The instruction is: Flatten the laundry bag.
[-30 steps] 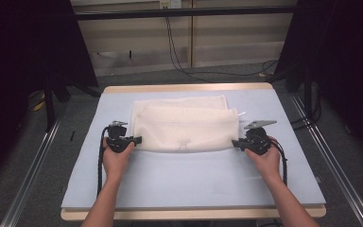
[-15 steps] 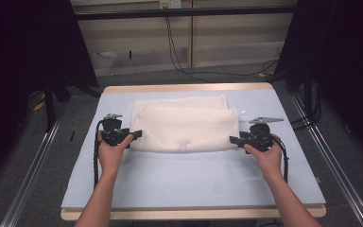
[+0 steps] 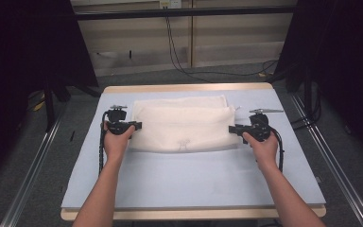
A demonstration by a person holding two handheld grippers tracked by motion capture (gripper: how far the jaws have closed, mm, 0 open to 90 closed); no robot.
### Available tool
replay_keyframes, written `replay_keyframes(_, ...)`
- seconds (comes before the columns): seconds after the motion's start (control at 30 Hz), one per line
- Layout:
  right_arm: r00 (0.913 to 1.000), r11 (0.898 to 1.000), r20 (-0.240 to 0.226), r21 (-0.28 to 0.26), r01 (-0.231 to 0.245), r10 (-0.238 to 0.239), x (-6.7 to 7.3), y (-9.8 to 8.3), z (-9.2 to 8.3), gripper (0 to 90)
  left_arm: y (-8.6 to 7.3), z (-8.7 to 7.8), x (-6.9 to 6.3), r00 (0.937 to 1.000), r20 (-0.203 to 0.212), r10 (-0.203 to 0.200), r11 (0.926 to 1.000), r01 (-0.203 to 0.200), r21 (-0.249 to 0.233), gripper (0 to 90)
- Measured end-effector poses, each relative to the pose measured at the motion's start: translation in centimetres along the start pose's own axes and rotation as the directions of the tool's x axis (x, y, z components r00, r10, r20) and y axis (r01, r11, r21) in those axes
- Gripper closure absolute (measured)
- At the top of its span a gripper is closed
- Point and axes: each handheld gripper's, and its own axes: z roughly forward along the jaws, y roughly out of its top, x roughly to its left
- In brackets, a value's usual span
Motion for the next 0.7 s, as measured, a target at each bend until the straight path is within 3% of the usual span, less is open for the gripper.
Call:
replay_keyframes(0.17, 0.9980, 0.998, -0.014, -0.003, 0.062, -0.062, 0.3, -0.4, -1.1, 79.0, -1.0, -1.4, -0.2, 0.9988, 0.048, -0.011, 0.9999, 0.012, -0.009, 83.2)
replay_keyframes(0.27, 0.9933, 0.993, 0.001, -0.026, 0.115, -0.115, 1.1, -1.2, -1.9, 79.1, -1.8, -2.2, -0.5, 0.9968, 0.078, -0.014, 0.9988, 0.017, -0.045, 83.9)
replay_keyframes(0.43, 0.9757, 0.976, 0.022, 0.026, 0.218, -0.218, 2.1, -3.2, -2.4, 79.4, -3.7, -3.6, -1.2, 0.9950, 0.099, 0.010, 0.9975, -0.003, -0.071, 85.4)
replay_keyframes(0.53, 0.9724, 0.972, 0.024, 0.048, 0.231, -0.232, 2.4, -4.3, -2.7, 79.5, -4.8, -4.4, -1.3, 0.9931, 0.113, 0.029, 0.9977, -0.022, -0.063, 86.0)
replay_keyframes(0.7, 0.9703, 0.969, 0.028, 0.068, 0.238, -0.240, 2.6, -5.8, -2.9, 79.4, -6.9, -5.2, -1.4, 0.9884, 0.150, 0.027, 0.9995, -0.024, -0.022, 86.3)
